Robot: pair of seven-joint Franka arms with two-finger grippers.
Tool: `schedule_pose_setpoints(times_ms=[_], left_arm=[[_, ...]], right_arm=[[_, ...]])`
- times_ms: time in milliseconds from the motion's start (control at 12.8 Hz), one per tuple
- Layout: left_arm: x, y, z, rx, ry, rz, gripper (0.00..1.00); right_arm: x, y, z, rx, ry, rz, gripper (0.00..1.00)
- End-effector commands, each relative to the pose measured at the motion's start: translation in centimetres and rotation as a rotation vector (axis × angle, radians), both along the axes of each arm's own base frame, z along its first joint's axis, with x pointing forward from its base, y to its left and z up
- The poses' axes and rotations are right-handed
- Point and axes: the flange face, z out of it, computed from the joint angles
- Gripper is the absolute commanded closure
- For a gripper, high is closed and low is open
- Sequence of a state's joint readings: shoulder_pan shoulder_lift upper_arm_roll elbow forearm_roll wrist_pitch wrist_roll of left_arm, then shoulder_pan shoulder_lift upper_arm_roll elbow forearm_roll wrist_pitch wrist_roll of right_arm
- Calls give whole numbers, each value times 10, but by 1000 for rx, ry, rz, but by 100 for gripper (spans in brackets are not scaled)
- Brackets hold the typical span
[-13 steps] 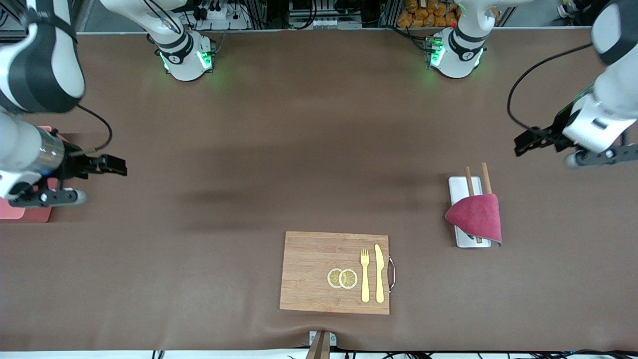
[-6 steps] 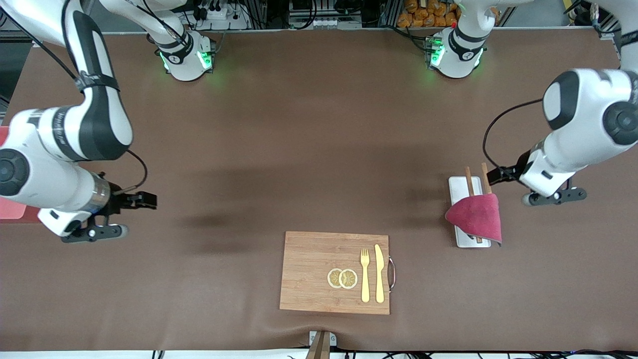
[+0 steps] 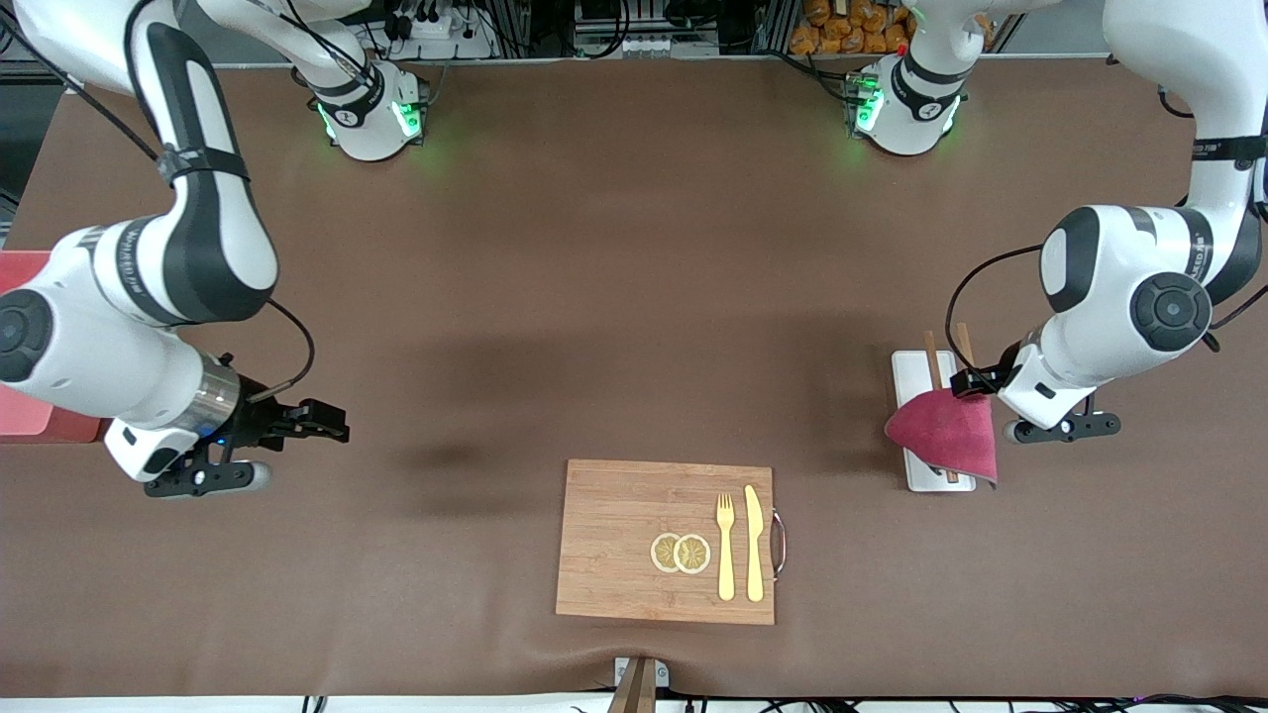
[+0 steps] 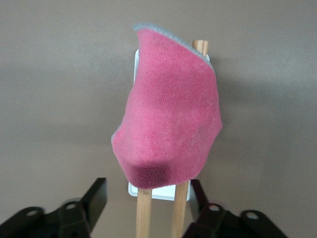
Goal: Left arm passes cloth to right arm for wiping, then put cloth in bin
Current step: 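Reach the left gripper to the pink cloth while the right gripper advances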
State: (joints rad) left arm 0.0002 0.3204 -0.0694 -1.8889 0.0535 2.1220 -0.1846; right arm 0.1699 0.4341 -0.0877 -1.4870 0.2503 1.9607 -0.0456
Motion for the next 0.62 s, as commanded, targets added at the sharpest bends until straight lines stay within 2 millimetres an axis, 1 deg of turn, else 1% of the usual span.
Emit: schedule_pose_setpoints(times_ms=[0, 78, 156, 312, 390, 468, 546], left_arm=[[5, 1, -4, 15, -3, -6, 38], [5, 1, -6, 15, 2, -6, 41], [5, 1, -7, 15, 3, -6, 43], [6, 1, -11, 15, 6, -6, 46], [8, 0, -13, 15, 8, -7, 47], [8, 0, -15, 14, 11, -7, 47], [8, 1, -16, 14, 13, -6, 48]], right_arm=[[7, -17, 5, 115, 3, -81, 0], [7, -28, 5, 145, 11, -107, 0], [6, -28, 10, 173, 14, -115, 0], [6, -27, 10, 252, 30, -146, 0], [6, -18, 12, 314, 35, -160, 0], [6, -14, 13, 332, 43, -180, 0], [7, -20, 10, 337, 58, -221, 0]])
